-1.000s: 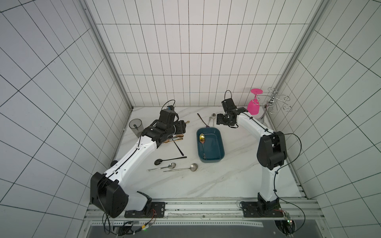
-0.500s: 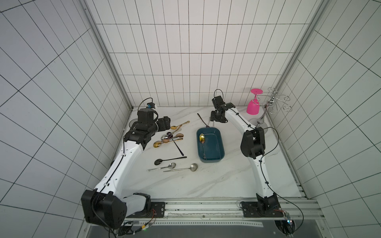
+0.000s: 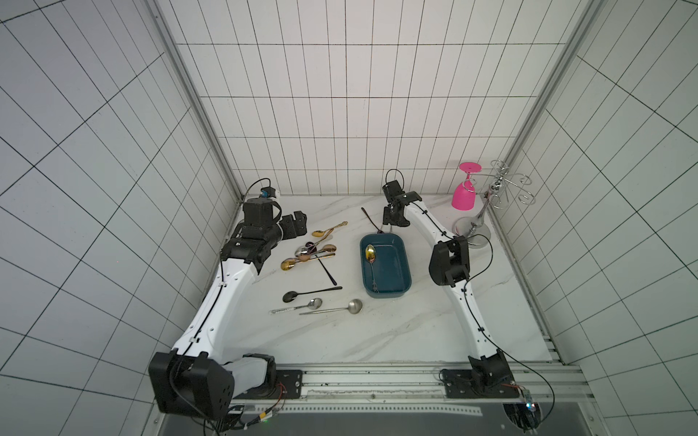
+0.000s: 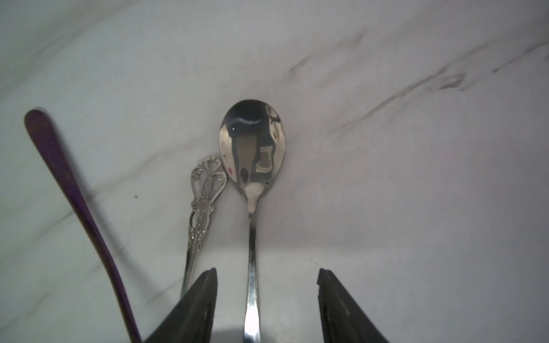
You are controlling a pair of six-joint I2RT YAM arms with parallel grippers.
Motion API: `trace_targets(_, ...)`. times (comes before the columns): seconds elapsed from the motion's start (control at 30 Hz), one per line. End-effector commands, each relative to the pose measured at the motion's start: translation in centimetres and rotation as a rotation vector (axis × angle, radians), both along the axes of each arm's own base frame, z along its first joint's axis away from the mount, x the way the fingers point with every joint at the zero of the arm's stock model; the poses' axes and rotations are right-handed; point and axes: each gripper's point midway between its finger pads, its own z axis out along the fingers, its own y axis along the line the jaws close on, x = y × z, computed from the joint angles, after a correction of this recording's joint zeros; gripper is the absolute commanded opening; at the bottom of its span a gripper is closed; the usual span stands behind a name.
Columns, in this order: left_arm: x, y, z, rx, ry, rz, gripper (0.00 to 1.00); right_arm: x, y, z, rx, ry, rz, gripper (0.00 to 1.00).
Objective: Put the spoon into the storage box
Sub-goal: Move the spoon at the center of the board.
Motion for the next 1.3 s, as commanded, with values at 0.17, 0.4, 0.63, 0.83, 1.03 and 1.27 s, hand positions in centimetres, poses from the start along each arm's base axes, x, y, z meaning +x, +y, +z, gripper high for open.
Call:
trace_targets(0.17,-0.2,-0.1,0.8,-0.001,-0.032,-0.016,0.97,-1.5,0.6,-2.7,-0.114,0.046,0.040,0.55)
trace_targets(0.4,-0.2,0.0,0.8,-0.001,-0.031,-0.015,0.97,-2.6,-2.3,-4.6,-0.186,0.125,0.013,0.47)
trace_targets(0.63,-0.2,0.0,0.6,-0.005,-0.029,-0.016,0.98,-2.6,-5.3,-3.7,-0.235,0.140,-0.005,0.35)
trace_targets(0.83,-0.2,0.1,0.6,-0.007,-0.028,-0.013,0.97,-2.9,-6.7,-3.5,-0.233,0.162,-0.025,0.28)
trace_targets(1.03,-0.2,0.1,0.5,-0.014,-0.025,-0.012,0.98,-3.4,-7.3,-3.9,-0.224,0.182,-0.028,0.16)
trace_targets(1.27,-0.3,0.1,0.4,-0.013,-0.022,-0.013,0.97,-3.6,-7.2,-4.0,-0.211,0.192,0.001,0.10)
